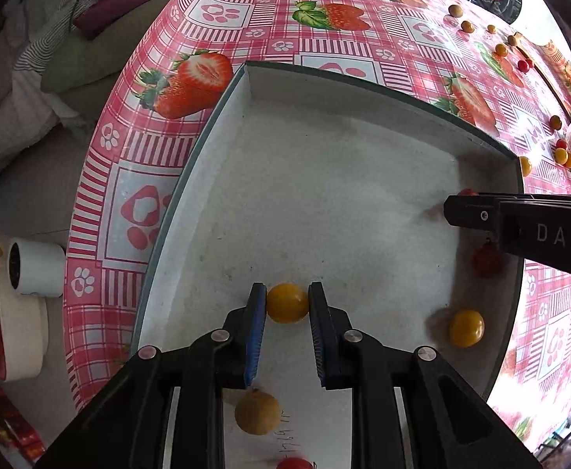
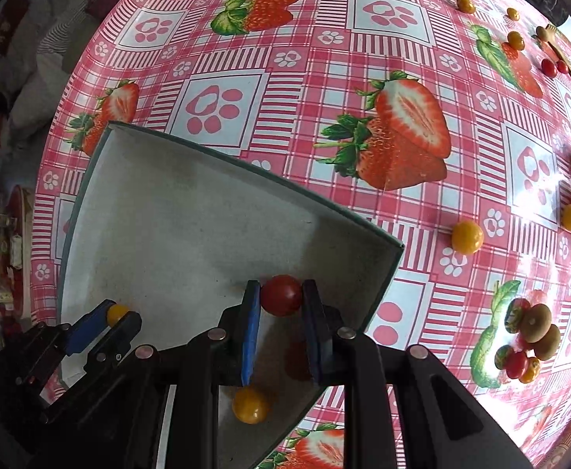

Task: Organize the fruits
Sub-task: 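Carry both tomatoes over the white tray and open both tools to drop them, then grasp a brown round fruit with the left tool while the right tool grasps a yellow cherry tomato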

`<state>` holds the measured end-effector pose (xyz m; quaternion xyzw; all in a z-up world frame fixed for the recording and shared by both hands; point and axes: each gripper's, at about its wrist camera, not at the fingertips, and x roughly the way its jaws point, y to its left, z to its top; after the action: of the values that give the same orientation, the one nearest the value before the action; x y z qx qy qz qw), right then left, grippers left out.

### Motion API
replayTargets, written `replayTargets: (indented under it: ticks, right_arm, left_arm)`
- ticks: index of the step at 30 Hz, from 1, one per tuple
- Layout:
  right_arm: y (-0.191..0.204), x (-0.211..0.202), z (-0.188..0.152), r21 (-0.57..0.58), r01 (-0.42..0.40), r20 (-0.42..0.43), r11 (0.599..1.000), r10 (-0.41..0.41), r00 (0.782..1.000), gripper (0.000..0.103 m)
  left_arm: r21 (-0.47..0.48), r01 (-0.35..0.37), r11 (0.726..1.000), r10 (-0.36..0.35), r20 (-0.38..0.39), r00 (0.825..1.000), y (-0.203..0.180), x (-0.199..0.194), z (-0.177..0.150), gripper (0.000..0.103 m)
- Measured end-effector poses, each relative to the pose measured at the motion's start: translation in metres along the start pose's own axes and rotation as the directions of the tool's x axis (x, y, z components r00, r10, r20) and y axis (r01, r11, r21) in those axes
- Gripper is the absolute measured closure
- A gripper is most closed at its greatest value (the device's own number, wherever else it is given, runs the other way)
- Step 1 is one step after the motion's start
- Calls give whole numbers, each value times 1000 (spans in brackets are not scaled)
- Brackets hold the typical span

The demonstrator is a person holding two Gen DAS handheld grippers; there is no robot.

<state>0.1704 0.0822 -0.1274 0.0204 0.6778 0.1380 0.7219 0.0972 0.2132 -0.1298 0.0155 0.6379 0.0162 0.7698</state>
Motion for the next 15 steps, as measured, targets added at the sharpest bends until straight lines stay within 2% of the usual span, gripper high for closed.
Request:
replayTargets:
  ticks: [1, 2, 3, 5, 9, 11, 13, 15]
  right_arm:
    - [0, 0, 0, -4, 0, 0, 1000, 0, 1000, 78]
    - [0, 0, 0, -5, -4, 0, 1000, 4, 1000, 74]
    - [3, 2, 2, -4, -14, -3, 1000, 14, 1000, 71]
    - [4, 0, 3, -2, -20, -6, 1000, 20, 1000, 58]
    - [4, -10, 2, 1, -47, 15, 999, 47, 999, 48]
    - [5, -19, -1, 0, -57, 31, 998, 57, 998, 33]
    - [1, -33, -5, 0, -64, 57, 998, 64, 996, 26]
    - [-3, -44, -10, 5, -68, 81, 998, 68, 994, 25]
  left_arm:
    - [-1, -3, 1000, 3, 4, 1000, 0, 0, 0, 46]
    - [-4, -9, 1000, 9, 19, 1000, 0, -2, 0, 27]
    - [-4, -19, 1000, 19, 45, 999, 0, -7, -1, 26]
    - [10, -23, 1000, 22, 54, 998, -3, -10, -1, 26]
    - [19, -27, 999, 26, 43, 999, -6, -10, 1, 26]
    - [19, -14, 1000, 14, 37, 999, -7, -11, 3, 26]
    - [19, 0, 1000, -1, 38, 999, -9, -16, 0, 26]
    - [18, 3, 1000, -4, 32, 999, -11, -20, -2, 26]
